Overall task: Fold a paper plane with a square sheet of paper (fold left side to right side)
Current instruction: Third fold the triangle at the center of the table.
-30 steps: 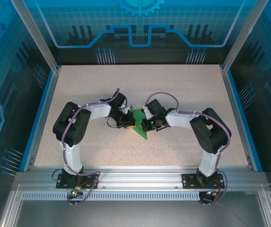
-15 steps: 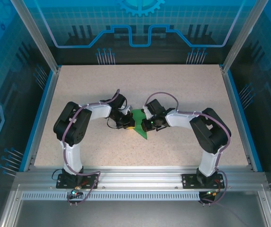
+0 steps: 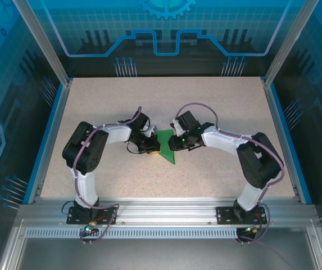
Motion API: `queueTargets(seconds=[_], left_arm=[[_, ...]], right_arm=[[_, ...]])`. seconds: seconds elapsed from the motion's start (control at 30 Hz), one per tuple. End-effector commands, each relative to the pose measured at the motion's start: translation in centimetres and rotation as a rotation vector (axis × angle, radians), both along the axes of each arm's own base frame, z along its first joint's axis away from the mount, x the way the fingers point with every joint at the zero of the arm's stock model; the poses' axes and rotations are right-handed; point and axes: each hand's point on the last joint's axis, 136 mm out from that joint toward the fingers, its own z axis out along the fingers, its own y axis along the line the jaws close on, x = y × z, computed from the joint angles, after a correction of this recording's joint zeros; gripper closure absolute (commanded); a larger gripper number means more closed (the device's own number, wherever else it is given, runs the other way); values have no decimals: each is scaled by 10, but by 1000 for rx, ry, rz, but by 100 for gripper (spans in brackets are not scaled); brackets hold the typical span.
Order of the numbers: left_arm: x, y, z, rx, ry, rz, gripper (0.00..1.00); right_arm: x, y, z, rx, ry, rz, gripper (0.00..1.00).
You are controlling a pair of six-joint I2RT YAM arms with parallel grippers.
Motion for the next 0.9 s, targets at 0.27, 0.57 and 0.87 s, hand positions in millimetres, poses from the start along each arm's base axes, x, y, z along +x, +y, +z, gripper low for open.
queueTargets(seconds=[0.27, 0.57, 0.87], left_arm=[[-26, 19, -30, 110, 101, 13, 100], [-26, 19, -31, 113, 101, 11, 100], [-26, 19, -31, 111, 103, 13, 100]], right_arm=[[-50, 31, 8, 84, 241, -69, 92], [-42, 44, -20, 40, 296, -112, 92], [-43, 38, -39, -31, 335, -134, 92]])
